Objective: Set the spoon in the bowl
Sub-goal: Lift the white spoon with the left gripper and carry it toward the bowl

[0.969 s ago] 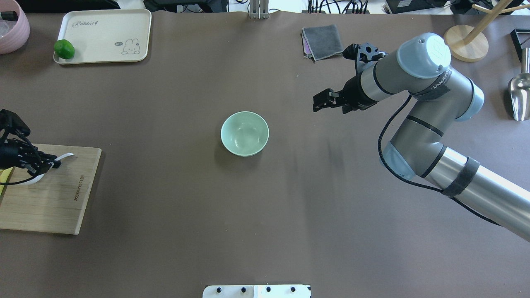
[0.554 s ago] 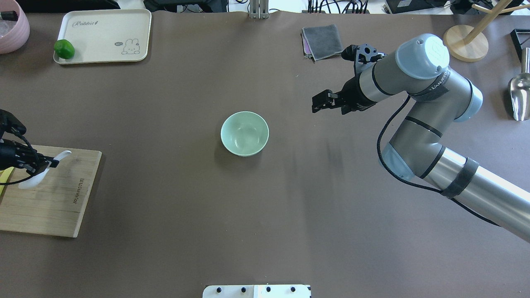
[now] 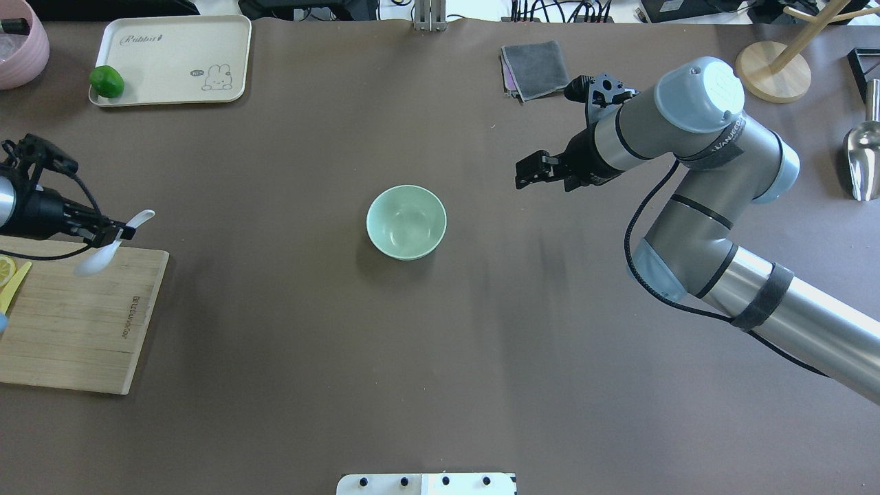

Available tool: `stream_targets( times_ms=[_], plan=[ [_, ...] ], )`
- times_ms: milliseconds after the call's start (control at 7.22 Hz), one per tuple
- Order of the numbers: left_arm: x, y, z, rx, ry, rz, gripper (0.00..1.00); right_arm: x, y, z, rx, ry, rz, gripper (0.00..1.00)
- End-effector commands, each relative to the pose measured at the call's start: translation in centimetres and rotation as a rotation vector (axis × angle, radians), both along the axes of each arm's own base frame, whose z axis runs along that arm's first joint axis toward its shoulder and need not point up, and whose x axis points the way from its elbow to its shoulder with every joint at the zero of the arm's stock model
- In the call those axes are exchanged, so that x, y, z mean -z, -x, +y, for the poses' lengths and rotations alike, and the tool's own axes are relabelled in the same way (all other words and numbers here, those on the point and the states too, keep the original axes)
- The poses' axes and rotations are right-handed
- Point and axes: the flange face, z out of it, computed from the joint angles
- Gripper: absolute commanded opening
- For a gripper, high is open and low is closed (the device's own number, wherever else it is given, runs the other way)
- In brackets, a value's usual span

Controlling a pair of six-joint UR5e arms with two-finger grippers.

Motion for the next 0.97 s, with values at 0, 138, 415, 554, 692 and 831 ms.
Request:
stream_targets(
  times_ms=[0, 138, 415, 554, 692, 831],
  plan=[
    [10.5, -3.9, -5.6, 0.087, 0.127, 0.101, 0.0, -0.1, -0.1, 0.0, 0.005, -0.003, 0.0, 1.0],
    [13.4, -5.3, -7.0, 0.146, 0.153, 0.108, 0.0, -0.1, -0.1, 0.0, 0.001, -0.003, 0.001, 1.0],
    [20.3, -13.6, -6.0, 0.24, 0.222, 0.192, 0.0, -0.2, -0.1, 0.0, 0.004, -0.004, 0.002, 1.0],
    [23.2, -16.3, -5.5, 0.29, 0.247, 0.234, 0.0, -0.5, -0.5, -0.2, 0.002, -0.001, 0.006, 1.0],
    [26.3, -19.6, -4.1, 0.357, 0.282, 0.291, 0.0, -0.6, -1.5, -0.9, -0.005, 0.002, 0.006, 1.0],
    [28.7, -22.7, -3.5, 0.405, 0.303, 0.306, 0.0, -1.0, -3.4, -1.9, 0.0, 0.021, -0.002, 1.0]
  ],
)
